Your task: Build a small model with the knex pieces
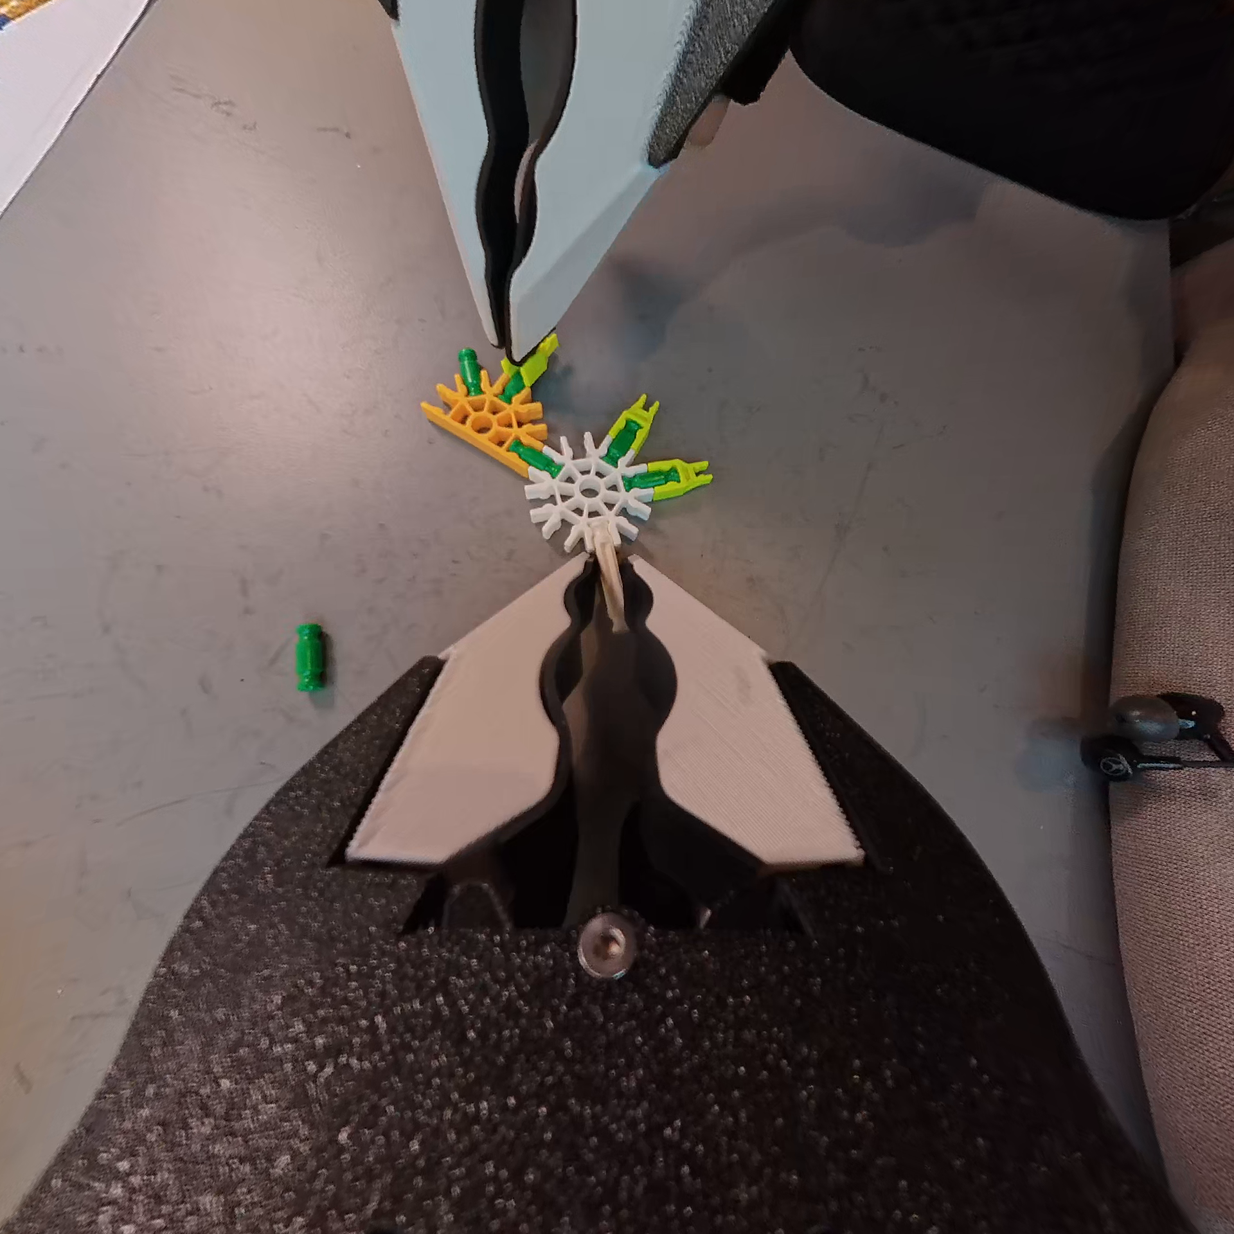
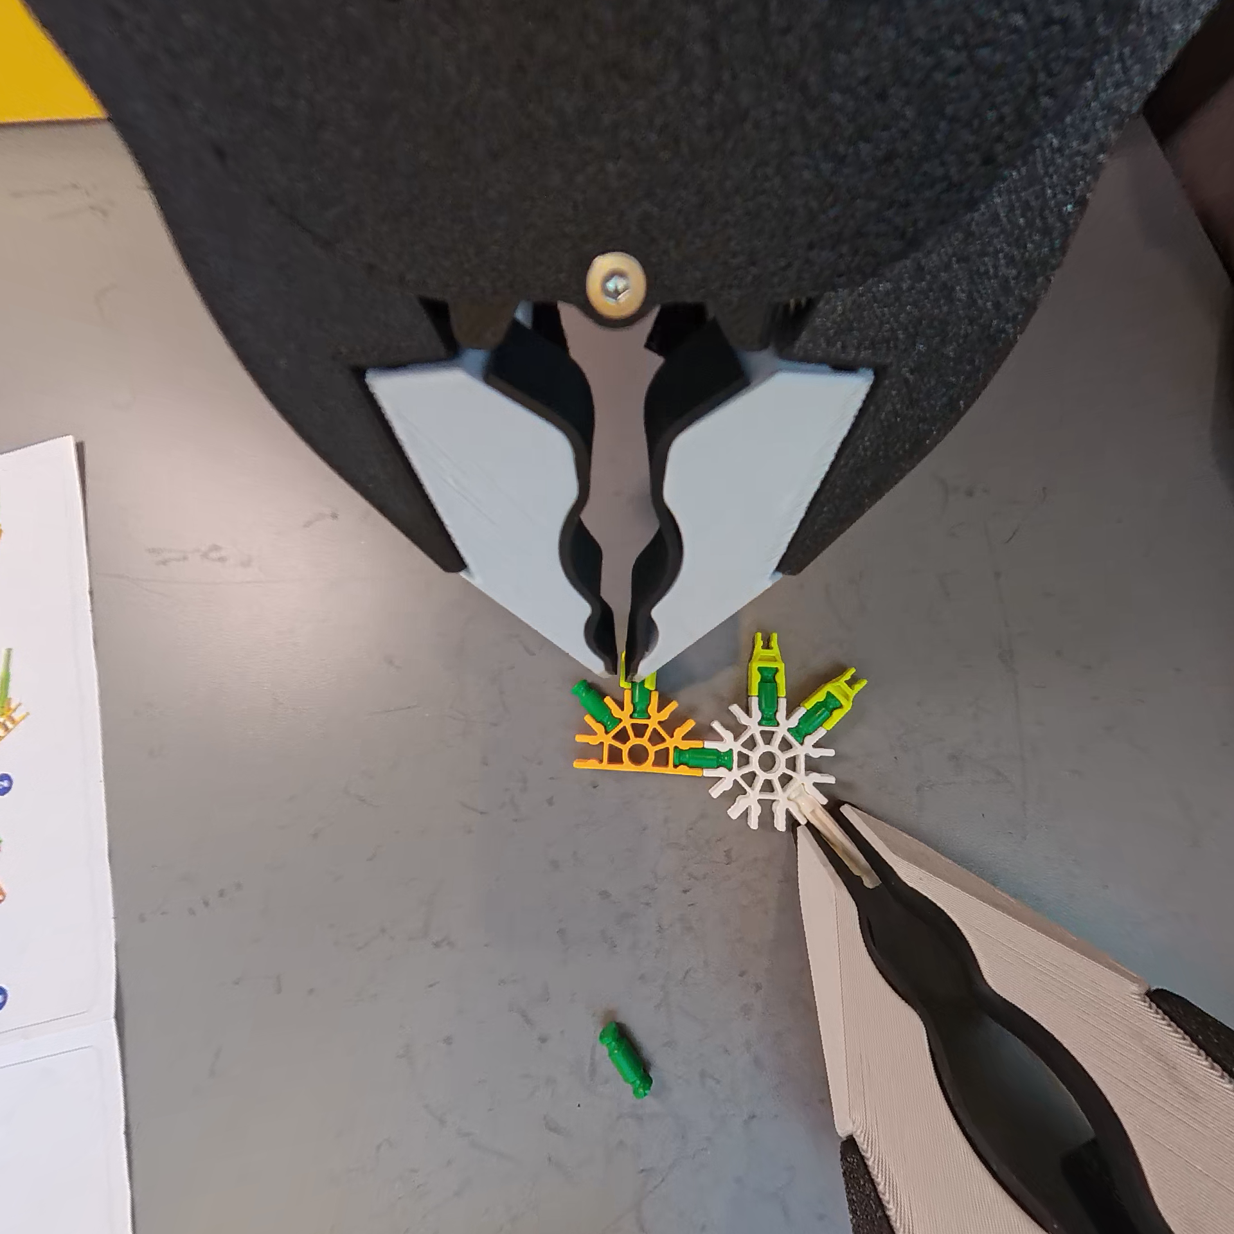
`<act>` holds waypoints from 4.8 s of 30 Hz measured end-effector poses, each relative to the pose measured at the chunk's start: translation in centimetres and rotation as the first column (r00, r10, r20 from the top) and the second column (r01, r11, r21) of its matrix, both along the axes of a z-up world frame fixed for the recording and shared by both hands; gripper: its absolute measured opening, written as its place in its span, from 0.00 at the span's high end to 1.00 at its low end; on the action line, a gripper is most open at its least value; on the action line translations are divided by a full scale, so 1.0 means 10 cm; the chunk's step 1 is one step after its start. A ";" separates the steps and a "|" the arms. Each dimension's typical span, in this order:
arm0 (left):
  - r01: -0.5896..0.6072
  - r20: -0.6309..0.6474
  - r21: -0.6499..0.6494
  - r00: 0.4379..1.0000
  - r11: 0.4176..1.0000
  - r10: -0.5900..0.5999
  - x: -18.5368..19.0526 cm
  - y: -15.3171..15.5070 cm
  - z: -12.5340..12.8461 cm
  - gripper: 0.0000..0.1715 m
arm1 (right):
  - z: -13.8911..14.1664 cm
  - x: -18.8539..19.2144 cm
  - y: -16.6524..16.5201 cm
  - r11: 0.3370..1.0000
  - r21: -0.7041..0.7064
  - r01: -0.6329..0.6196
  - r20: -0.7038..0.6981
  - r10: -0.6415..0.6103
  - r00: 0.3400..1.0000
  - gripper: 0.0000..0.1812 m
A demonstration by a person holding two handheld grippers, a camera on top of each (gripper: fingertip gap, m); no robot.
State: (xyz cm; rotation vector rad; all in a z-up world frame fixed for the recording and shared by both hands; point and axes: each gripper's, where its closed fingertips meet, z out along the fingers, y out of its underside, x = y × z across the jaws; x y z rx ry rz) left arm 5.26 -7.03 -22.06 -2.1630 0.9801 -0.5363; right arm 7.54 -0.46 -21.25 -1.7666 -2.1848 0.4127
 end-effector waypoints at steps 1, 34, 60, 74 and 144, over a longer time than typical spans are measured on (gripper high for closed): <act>0.000 0.000 0.000 1.000 1.000 0.000 0.00 0.00 0.00 0.96 | 0.00 0.00 0.00 1.000 -0.004 0.003 -0.003 -0.003 1.000 0.99; 0.004 -0.008 0.005 1.000 1.000 -0.004 0.00 -0.01 0.00 0.96 | 0.13 0.01 -0.02 0.997 -0.080 0.002 -0.081 -0.008 0.997 0.97; 0.008 -0.001 0.001 1.000 1.000 -0.008 0.00 -0.01 0.00 0.96 | -0.02 0.04 -0.14 0.999 0.020 -0.048 0.020 0.047 0.999 0.93; 0.007 0.002 0.000 1.000 1.000 -0.007 0.00 -0.01 0.00 0.96 | 0.04 0.06 -0.10 0.923 -0.371 0.101 -0.063 -0.133 0.989 0.98; 0.010 -0.011 0.008 1.000 1.000 -0.010 -0.01 -0.01 0.00 0.96 | 0.01 0.10 -0.14 0.996 -0.075 0.057 -0.021 -0.059 0.998 0.97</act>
